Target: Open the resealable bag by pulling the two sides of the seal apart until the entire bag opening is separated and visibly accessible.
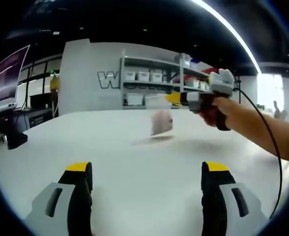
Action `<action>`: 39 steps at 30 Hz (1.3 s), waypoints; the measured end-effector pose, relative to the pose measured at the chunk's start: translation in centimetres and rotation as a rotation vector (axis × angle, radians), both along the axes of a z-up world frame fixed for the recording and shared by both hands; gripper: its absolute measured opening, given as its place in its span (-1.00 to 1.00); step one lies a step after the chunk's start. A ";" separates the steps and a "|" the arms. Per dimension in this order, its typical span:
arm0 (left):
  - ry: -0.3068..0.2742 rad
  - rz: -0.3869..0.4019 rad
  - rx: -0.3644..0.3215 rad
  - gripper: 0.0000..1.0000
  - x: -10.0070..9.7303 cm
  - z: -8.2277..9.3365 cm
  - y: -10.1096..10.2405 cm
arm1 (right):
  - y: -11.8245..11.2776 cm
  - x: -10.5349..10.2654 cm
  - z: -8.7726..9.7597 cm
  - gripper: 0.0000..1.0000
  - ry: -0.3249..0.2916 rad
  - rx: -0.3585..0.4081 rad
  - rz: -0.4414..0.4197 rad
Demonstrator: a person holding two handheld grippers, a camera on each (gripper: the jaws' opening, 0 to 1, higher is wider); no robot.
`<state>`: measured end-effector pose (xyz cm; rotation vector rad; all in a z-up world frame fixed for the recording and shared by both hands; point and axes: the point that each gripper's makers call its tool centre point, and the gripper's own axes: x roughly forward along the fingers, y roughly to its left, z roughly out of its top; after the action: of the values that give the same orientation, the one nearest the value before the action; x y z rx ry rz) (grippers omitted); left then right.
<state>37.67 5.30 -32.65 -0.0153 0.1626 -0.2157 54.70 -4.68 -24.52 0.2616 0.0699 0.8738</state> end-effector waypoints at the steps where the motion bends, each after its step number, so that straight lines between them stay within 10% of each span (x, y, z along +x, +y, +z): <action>1: 0.000 0.000 0.001 0.83 0.1 0.0 0.1 | 0.0 -0.2 -0.1 -1.00 0.002 0.004 0.001; 39: -0.040 -0.053 -0.066 0.71 -1.6 1.7 -1.6 | -0.6 -4.9 0.1 -1.00 0.020 0.094 0.030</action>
<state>36.06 3.70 -30.94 -0.0719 0.1164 -0.2737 49.76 -5.32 -24.41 0.3580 0.0514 0.9056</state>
